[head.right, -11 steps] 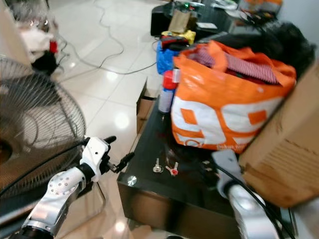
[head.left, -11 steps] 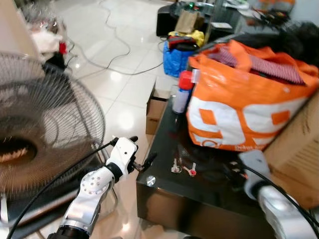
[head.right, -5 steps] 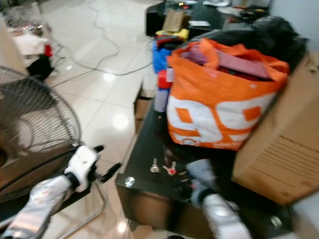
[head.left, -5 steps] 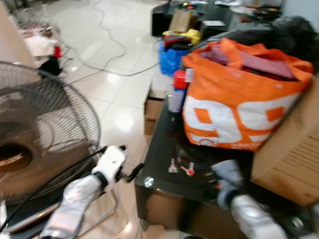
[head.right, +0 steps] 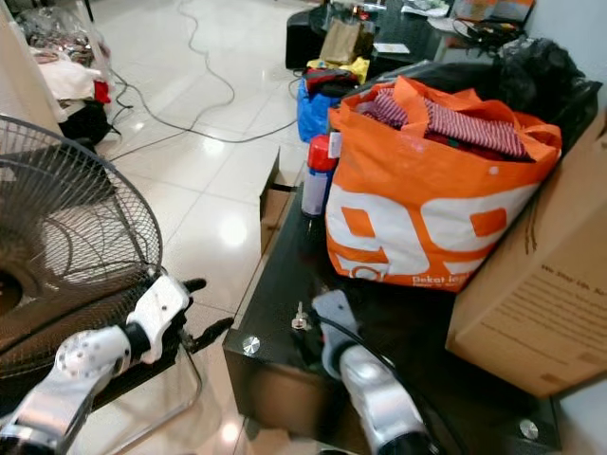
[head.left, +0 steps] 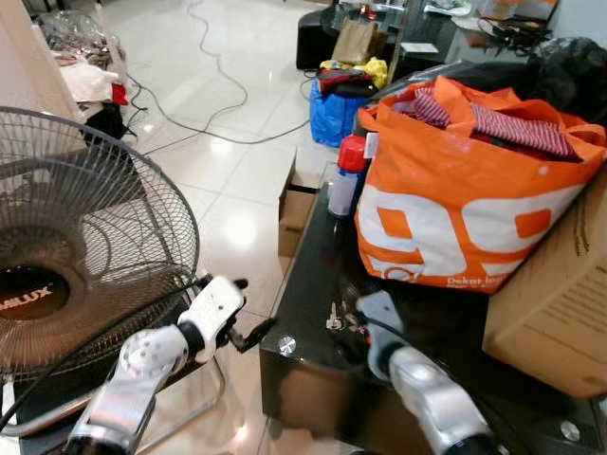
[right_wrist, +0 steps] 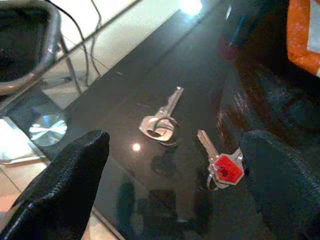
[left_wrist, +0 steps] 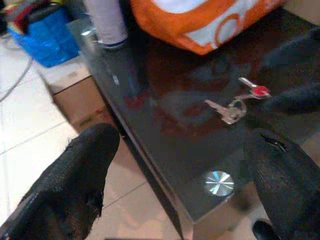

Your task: Hang keys on a hook

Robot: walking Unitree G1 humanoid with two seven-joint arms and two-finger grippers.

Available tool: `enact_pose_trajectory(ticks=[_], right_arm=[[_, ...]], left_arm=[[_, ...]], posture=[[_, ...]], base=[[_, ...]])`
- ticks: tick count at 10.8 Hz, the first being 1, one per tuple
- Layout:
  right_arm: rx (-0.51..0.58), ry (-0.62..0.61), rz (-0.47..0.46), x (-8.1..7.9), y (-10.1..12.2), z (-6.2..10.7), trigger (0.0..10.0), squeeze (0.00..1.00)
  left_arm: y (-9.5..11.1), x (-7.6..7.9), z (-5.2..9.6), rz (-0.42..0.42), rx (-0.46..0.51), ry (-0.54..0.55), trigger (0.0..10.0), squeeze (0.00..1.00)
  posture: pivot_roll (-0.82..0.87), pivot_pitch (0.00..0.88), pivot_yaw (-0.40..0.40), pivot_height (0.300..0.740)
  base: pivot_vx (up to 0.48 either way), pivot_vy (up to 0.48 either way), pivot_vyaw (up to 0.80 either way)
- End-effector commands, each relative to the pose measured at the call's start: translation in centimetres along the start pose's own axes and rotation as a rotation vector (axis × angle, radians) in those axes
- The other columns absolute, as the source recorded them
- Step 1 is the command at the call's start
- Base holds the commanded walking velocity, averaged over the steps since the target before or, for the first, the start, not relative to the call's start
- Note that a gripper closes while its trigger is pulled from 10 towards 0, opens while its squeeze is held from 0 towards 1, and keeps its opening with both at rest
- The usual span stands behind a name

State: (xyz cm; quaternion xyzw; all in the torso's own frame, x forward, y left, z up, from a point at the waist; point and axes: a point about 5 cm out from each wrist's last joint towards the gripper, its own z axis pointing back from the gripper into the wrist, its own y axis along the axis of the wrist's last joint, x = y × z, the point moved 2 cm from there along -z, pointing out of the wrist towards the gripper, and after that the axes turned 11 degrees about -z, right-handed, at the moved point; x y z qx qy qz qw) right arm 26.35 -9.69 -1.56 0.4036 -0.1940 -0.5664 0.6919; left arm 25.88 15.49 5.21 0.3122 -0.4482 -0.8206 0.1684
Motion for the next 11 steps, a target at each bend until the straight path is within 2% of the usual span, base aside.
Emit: enact_pose_trajectory(ticks=[1,3,5,6,7,8,11], right_arm=[[-0.031,-0.035,0.018,0.4,-0.6,-0.3,10.0,0.00],[-0.057,-0.093,0.053,0.9,-1.0,-0.8,10.0,0.00],[-0.042,-0.166,0.001,1.6,-1.1,-1.1,10.0,0.00],[-0.004,-0.208,-0.078,1.9,-0.6,-1.3,7.8,0.00],[0.004,-0.216,-0.096,2.0,-0.4,-1.4,4.5,0.00],[-0.008,-0.232,-0.074,2.0,-0.5,-1.6,0.0,0.00],[-0.011,-0.221,-0.070,1.9,-0.7,-1.8,0.0,0.00]], left_arm=[[0.5,0.5,-0.2,-0.014,0.013,-0.060,10.0,0.00],[0.5,1.2,0.0,-0.027,0.004,-0.112,10.0,0.00],[0.6,1.4,0.1,-0.026,0.007,-0.124,10.0,0.00],[0.7,1.5,0.3,-0.025,0.009,-0.130,10.0,0.00],[0.7,1.6,0.4,-0.023,0.007,-0.132,10.0,0.00],[0.6,1.8,0.6,-0.018,0.004,-0.135,10.0,0.00],[0.6,2.0,0.7,-0.009,0.000,-0.140,10.0,0.00]], posture=[[-0.04,0.053,-0.043,0.740],[-0.04,0.076,-0.044,0.740],[-0.03,0.095,-0.052,0.740],[-0.02,0.103,-0.060,0.740],[-0.02,0.105,-0.063,0.740],[-0.03,0.106,-0.068,0.740],[-0.02,0.104,-0.073,0.740]], base=[[0.000,0.000,0.00],[0.000,0.000,0.00],[0.000,0.000,0.00],[0.000,0.000,0.00],[0.000,0.000,0.00],[0.000,0.000,0.00],[0.000,0.000,0.00]])
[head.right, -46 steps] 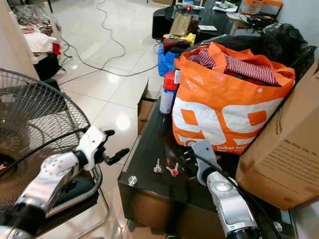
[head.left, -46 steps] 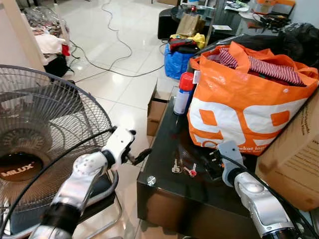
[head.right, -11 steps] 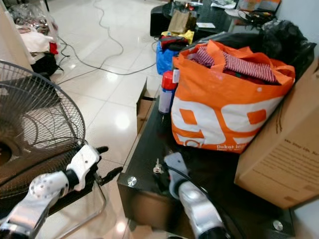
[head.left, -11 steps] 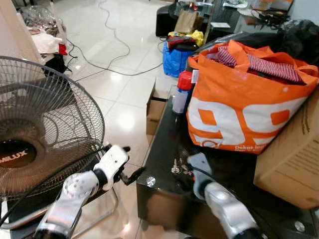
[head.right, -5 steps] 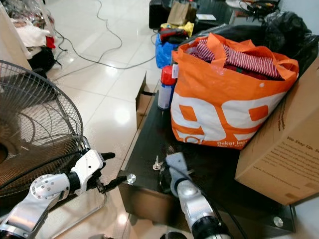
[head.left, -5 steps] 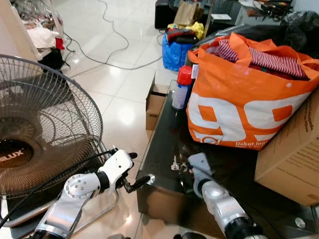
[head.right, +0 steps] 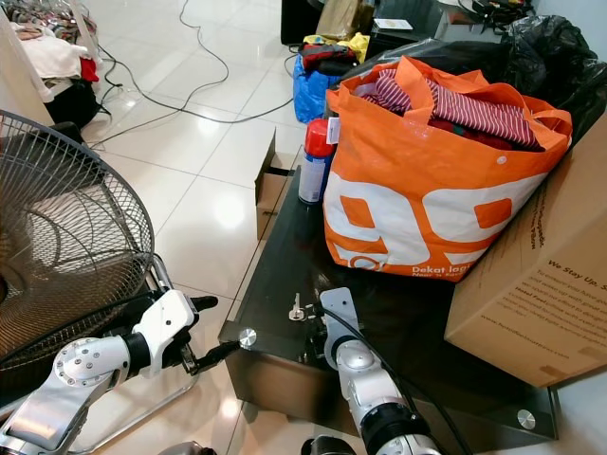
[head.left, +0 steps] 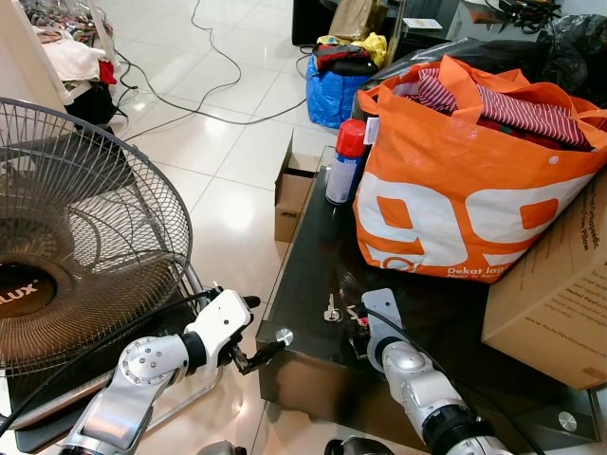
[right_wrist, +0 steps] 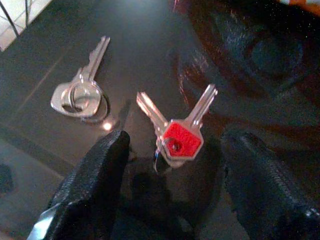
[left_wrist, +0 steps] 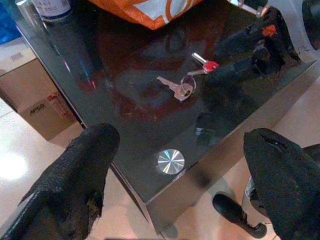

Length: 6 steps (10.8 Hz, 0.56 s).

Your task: Hang keys on a hook

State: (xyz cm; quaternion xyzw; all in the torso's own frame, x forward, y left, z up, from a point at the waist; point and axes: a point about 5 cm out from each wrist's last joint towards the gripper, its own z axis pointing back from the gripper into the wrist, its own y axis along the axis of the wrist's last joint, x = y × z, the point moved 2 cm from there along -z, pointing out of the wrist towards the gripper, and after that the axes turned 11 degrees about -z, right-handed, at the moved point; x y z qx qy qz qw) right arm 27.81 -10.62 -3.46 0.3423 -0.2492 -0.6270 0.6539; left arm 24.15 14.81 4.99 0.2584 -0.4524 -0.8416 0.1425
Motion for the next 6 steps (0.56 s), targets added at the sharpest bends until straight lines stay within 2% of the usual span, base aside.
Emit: enact_pose_trajectory(ticks=[1,6], right_arm=[[0.006,-0.011,-0.006,0.30,0.03,-0.04,0.0,0.00],[-0.003,-0.017,0.019,0.78,0.06,-0.16,0.0,0.00]], left_arm=[[0.44,0.24,0.03,-0.009,0.012,-0.016,10.0,0.00],[0.54,0.13,-0.44,-0.006,0.017,-0.032,10.0,0.00]], posture=[[-0.02,0.104,-0.073,0.740],[-0.04,0.088,-0.066,0.740]], base=[[0.000,0.000,0.00],[0.000,0.000,0.00]])
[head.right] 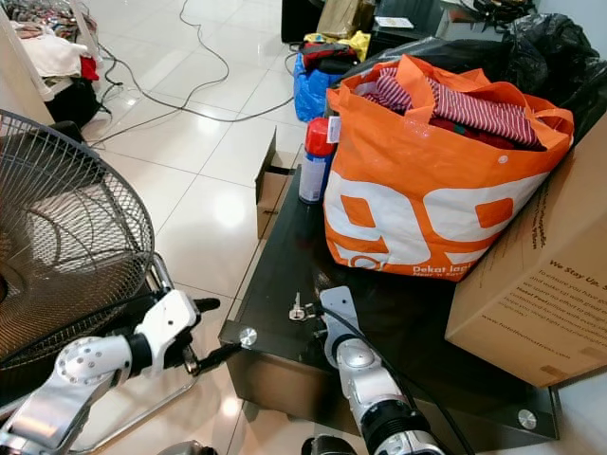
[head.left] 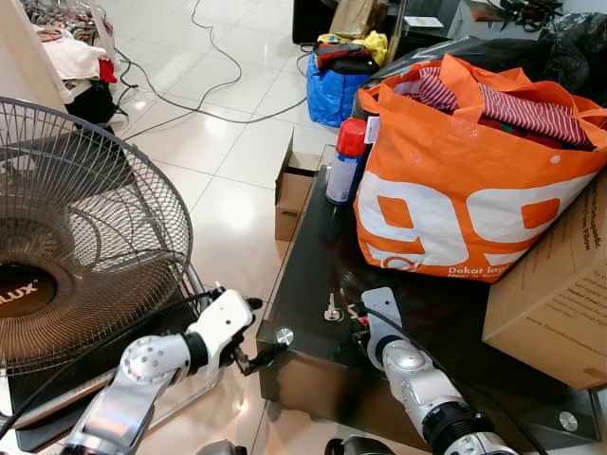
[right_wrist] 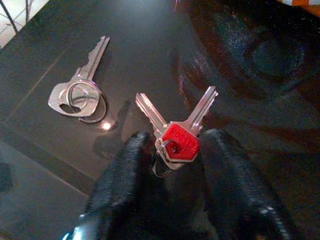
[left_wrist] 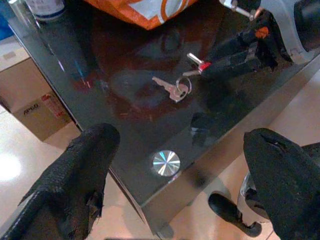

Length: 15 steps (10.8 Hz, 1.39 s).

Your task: Hang keys on a hook

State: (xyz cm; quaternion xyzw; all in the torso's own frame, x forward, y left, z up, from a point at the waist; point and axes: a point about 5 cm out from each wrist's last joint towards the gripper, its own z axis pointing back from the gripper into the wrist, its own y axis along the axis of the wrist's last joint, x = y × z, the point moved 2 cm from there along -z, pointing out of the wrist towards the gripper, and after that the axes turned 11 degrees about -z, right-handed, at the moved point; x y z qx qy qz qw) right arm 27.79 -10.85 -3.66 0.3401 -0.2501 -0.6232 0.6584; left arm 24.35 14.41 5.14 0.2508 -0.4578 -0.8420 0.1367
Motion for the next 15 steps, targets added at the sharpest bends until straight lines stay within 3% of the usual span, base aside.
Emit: enact_pose_trajectory(ticks=[1,9,10,11,15], right_arm=[[-0.003,-0.018,0.011,0.6,0.2,-0.1,0.0,0.00],[-0.001,-0.020,0.034,1.1,0.5,-0.2,0.2,0.00],[0.008,-0.016,0.043,1.1,0.6,-0.1,9.5,0.00],[0.026,-0.004,0.028,0.9,0.8,-0.1,10.0,1.00],[0.053,0.028,0.051,1.1,1.3,0.3,10.0,1.00]], left_arm=[[0.2,0.1,-0.3,-0.006,0.010,-0.015,10.0,0.00],[0.3,0.3,-0.7,-0.004,0.018,-0.031,10.0,0.00],[0.3,0.3,-0.7,-0.005,0.018,-0.032,10.0,0.00],[0.4,0.3,-0.7,-0.007,0.019,-0.032,10.0,0.00],[0.4,0.4,-0.8,-0.008,0.022,-0.039,10.0,0.00]], posture=[[-0.04,0.087,-0.066,0.740],[-0.04,0.070,-0.059,0.740],[-0.04,0.070,-0.059,0.740],[-0.04,0.071,-0.058,0.740],[-0.04,0.058,-0.058,0.740]], base=[[0.000,0.000,0.00],[0.000,0.000,0.00],[0.000,0.000,0.00],[0.000,0.000,0.00],[0.000,0.000,0.00]])
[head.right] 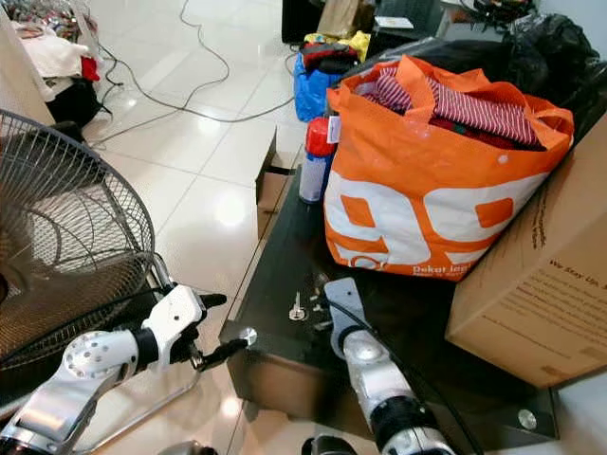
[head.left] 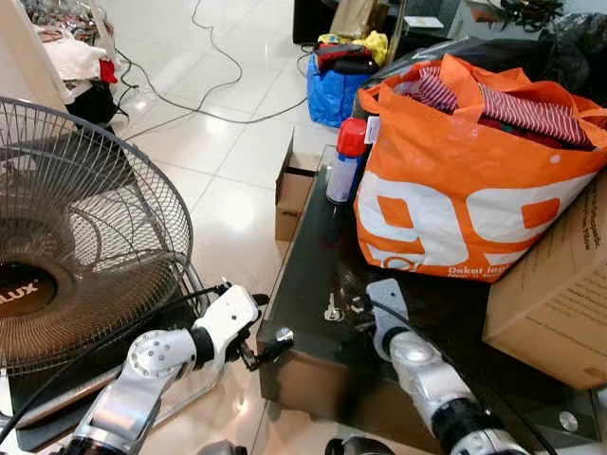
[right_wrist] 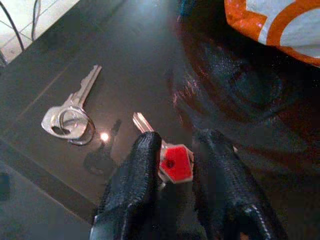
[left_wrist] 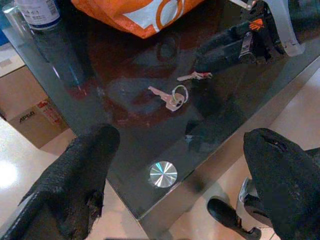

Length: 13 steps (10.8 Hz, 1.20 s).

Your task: Hang keys on a hook

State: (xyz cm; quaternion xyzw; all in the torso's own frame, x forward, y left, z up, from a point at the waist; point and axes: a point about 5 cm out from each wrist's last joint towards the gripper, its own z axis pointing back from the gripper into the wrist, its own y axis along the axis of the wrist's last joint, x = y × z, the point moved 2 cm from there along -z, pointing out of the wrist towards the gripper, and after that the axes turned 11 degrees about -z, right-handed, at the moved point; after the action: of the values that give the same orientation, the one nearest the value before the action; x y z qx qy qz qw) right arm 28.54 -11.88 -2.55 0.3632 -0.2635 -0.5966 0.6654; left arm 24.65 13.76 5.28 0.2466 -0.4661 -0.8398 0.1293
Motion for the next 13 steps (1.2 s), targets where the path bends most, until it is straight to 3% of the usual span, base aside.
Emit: enact_pose_trajectory(ticks=[1,2,3,8,13], right_arm=[[-0.022,0.013,0.021,0.3,-0.5,0.3,10.0,1.00],[-0.032,0.016,0.020,0.4,-0.7,0.4,10.0,0.96],[-0.059,0.018,0.034,0.5,-1.4,0.6,10.0,0.00],[-0.081,-0.025,0.009,0.7,-1.8,0.6,10.0,0.00],[-0.063,-0.027,-0.043,-0.2,-1.5,0.2,9.9,0.00]], left_arm=[[0.0,0.4,-0.3,-0.004,0.004,-0.026,10.0,0.00],[0.0,0.4,-0.3,-0.005,0.005,-0.027,10.0,0.00],[0.0,0.4,-0.4,-0.007,0.005,-0.032,10.0,0.00],[0.0,0.4,-0.3,-0.015,0.003,-0.041,10.0,0.00],[0.1,0.3,-0.2,-0.016,-0.001,-0.045,10.0,0.00]], posture=[[-0.04,0.053,-0.058,0.740],[-0.05,0.051,-0.059,0.740],[-0.05,0.048,-0.058,0.740],[-0.05,0.051,-0.057,0.740],[-0.04,0.068,-0.054,0.740]], base=[[0.000,0.000,0.00],[0.000,0.000,0.00],[0.000,0.000,0.00],[0.000,0.000,0.00],[0.000,0.000,0.00]])
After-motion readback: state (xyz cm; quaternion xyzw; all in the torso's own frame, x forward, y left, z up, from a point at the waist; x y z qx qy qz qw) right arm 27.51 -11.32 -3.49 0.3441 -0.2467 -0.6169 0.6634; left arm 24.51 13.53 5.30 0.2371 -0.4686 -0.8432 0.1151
